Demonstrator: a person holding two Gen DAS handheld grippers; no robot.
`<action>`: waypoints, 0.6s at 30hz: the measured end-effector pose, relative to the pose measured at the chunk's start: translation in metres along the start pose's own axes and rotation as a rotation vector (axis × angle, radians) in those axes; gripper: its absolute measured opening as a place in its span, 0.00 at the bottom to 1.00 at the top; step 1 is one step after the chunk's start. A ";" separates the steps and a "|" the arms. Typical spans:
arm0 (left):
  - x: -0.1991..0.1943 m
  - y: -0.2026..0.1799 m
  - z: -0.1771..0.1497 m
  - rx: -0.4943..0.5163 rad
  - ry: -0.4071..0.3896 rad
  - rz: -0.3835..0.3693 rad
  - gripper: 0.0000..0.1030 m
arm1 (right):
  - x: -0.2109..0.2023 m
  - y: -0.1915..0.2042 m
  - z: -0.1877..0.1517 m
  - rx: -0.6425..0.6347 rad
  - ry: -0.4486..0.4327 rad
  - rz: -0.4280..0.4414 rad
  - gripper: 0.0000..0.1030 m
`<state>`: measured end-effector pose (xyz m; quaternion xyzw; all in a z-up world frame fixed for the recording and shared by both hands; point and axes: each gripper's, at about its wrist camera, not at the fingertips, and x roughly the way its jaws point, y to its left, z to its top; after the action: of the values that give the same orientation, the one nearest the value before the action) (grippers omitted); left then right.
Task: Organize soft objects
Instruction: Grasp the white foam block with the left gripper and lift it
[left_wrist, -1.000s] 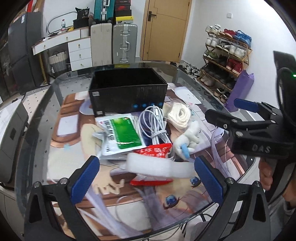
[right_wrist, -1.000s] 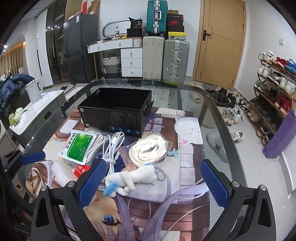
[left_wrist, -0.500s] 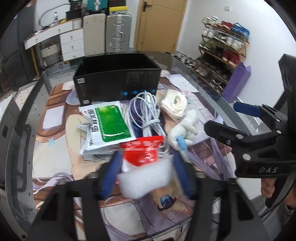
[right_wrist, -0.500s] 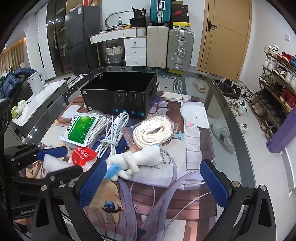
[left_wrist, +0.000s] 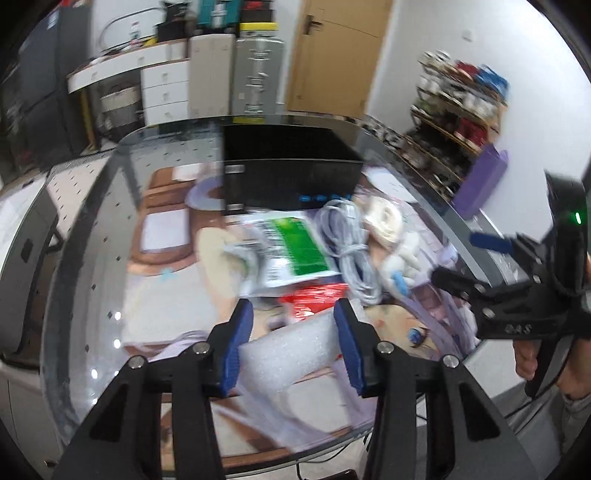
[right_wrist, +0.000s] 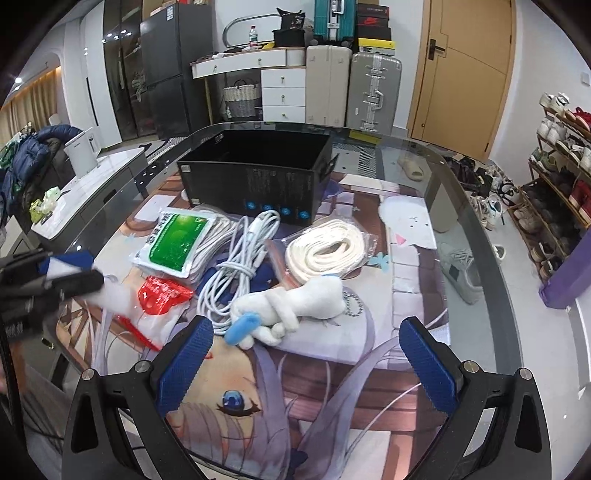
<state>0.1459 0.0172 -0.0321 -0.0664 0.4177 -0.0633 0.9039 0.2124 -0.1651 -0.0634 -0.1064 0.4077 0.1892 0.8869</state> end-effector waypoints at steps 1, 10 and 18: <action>0.000 0.008 0.000 -0.017 -0.001 0.011 0.43 | 0.000 0.002 0.000 -0.004 0.001 0.001 1.00; 0.016 0.063 -0.019 -0.161 0.022 0.074 0.54 | 0.007 0.009 -0.003 -0.020 0.020 0.009 1.00; 0.019 0.040 -0.039 -0.096 0.087 0.039 0.68 | 0.011 0.010 -0.007 -0.015 0.041 0.011 1.00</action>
<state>0.1308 0.0511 -0.0783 -0.0989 0.4603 -0.0284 0.8818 0.2100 -0.1561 -0.0773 -0.1145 0.4251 0.1948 0.8765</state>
